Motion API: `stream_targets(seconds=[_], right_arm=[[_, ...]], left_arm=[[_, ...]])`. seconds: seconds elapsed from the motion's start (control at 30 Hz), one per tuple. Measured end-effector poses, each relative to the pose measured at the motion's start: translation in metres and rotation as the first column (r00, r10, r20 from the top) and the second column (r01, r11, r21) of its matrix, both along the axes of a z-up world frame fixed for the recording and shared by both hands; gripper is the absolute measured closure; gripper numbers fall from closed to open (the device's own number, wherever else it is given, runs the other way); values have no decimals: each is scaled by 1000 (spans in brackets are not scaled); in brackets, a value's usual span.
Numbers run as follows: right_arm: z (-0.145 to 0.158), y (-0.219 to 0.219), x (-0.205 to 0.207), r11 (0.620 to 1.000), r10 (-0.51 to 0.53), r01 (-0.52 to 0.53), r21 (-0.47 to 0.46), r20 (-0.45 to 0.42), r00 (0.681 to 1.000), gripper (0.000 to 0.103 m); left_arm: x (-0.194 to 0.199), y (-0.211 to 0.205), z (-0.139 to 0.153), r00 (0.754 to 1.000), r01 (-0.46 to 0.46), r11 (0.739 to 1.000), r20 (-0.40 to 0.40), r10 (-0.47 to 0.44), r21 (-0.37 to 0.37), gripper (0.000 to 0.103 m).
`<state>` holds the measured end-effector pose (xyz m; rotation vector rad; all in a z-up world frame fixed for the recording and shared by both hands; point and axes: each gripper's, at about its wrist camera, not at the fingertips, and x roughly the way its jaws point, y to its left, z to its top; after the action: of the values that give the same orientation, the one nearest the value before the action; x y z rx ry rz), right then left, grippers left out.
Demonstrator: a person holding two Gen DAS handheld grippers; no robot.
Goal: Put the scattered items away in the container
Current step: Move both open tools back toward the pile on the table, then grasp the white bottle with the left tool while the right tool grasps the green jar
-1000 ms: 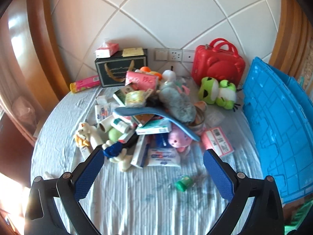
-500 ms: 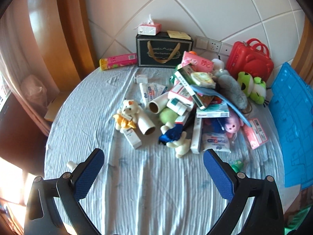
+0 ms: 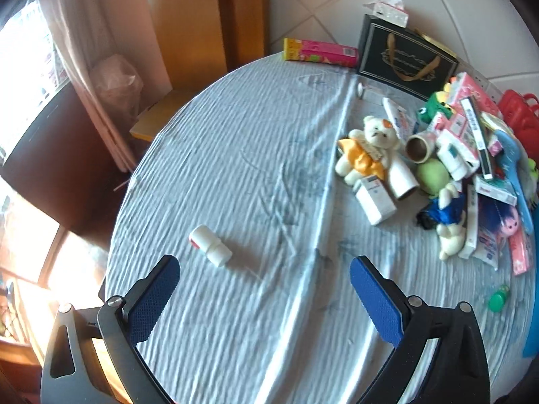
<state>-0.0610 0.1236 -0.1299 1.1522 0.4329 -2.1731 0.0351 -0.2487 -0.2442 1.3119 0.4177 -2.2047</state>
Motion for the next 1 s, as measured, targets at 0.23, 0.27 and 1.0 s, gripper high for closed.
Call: stream_targets(seconds=[0.23,0.27,1.0], right_arm=[[-8,-3,10,997,-3,2,80,11,1000,2],[-9,-1,11,996,-8,7,88,15,1000,2],[-53,34,-5,981,-159,151,125,51,986,2]], left_arm=[[-3,-60,-67,988,-148,985,46,144,90,17],[-5,-67,-76,985,-168,980,60,163,105,21],[-16,-53,-77,992,-104,989,86,95,104,69]])
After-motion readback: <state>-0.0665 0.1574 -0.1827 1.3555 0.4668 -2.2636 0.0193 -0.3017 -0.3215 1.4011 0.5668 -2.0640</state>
